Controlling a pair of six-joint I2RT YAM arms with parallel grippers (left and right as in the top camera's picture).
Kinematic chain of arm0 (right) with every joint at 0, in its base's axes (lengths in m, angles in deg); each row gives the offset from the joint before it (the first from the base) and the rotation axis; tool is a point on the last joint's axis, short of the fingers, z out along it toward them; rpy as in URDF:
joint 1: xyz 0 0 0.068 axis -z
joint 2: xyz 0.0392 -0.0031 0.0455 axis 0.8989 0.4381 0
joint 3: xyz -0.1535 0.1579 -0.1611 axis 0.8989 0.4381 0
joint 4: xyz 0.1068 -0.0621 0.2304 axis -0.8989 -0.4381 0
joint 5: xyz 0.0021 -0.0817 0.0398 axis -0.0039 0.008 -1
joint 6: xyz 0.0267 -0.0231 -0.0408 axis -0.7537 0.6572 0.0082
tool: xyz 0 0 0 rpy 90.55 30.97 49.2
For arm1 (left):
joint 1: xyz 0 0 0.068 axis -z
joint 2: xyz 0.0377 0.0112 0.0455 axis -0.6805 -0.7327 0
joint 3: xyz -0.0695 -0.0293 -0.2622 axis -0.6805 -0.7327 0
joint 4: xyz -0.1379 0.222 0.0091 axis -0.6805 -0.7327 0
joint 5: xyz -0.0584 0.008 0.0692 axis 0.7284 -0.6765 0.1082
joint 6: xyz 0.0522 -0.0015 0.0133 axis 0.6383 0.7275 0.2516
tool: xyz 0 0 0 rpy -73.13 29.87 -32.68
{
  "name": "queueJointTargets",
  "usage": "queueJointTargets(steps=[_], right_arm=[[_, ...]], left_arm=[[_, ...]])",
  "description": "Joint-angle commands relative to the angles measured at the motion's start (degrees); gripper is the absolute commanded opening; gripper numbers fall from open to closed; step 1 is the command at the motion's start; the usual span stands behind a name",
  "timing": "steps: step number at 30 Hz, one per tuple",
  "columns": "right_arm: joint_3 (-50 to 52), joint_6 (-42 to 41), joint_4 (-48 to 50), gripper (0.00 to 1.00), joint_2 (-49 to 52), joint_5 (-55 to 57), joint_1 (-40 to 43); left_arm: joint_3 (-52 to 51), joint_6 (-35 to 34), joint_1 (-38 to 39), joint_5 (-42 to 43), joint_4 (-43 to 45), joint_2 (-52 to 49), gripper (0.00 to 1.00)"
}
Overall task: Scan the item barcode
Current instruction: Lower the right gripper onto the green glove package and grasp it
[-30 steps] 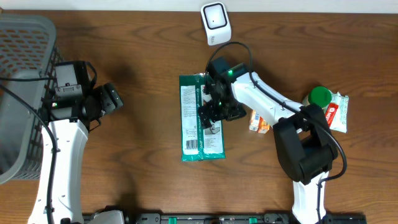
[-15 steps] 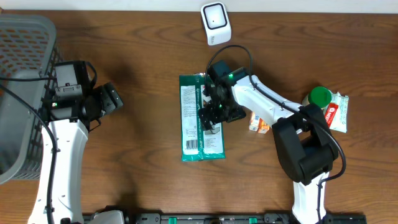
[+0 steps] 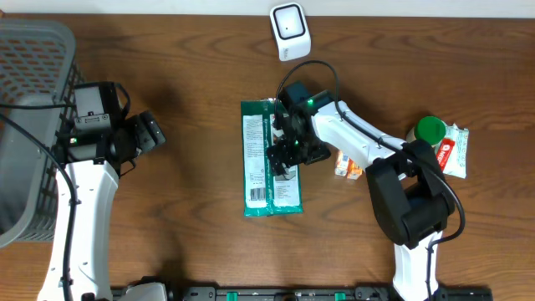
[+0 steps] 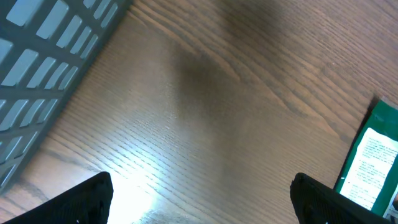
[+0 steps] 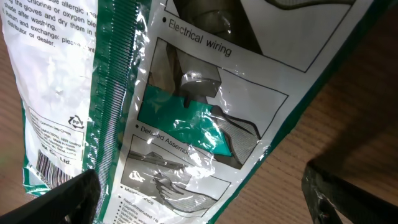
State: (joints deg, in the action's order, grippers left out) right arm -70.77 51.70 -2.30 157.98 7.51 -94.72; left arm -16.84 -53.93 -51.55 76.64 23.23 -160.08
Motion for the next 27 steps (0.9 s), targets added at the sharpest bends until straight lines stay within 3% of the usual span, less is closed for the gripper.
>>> queueJointTargets(steps=[1, 27], right_arm=[[1.09, 1.01, 0.02, 0.99, 0.02, 0.15, -0.04], [1.09, 1.01, 0.85, 0.99, 0.02, -1.16, 0.28]], left_arm=[[0.66, -0.28, -0.15, -0.5, 0.0, 0.0, 0.92], [0.66, -0.33, -0.15, -0.5, 0.02, 0.0, 0.92]])
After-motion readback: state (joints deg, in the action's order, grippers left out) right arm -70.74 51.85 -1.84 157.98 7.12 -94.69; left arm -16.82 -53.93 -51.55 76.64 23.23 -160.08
